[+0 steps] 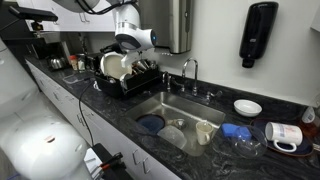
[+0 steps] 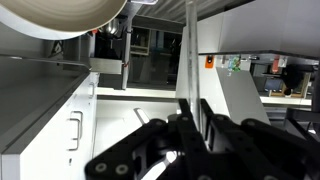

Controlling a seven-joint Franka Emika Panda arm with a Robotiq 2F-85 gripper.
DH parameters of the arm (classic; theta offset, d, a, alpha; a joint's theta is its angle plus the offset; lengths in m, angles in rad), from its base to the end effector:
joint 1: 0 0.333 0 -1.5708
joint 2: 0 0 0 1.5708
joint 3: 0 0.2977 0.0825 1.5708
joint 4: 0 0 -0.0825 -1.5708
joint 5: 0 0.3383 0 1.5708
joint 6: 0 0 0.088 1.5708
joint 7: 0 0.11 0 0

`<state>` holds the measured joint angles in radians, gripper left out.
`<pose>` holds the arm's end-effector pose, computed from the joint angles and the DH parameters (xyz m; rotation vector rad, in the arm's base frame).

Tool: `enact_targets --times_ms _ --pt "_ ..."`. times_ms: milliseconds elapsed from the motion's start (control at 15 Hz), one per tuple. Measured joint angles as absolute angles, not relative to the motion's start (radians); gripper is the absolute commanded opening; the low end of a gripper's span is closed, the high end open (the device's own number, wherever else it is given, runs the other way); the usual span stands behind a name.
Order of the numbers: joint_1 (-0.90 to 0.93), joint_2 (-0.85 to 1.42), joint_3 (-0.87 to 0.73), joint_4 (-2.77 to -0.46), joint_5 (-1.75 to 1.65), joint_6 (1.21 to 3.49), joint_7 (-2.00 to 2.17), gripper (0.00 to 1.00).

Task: Remove the straw from the cup that is in the sink and put it in the utensil holder

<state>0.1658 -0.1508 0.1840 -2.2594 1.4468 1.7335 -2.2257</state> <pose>0.3936 0.2462 0.4699 -1.0511 -1.5925 -1.0088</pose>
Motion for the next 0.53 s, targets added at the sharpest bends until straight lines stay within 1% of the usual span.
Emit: enact_targets --times_ms 533 --pt "0.191 -0.106 0.228 -2.229 1.398 1.856 -2.306 0.03"
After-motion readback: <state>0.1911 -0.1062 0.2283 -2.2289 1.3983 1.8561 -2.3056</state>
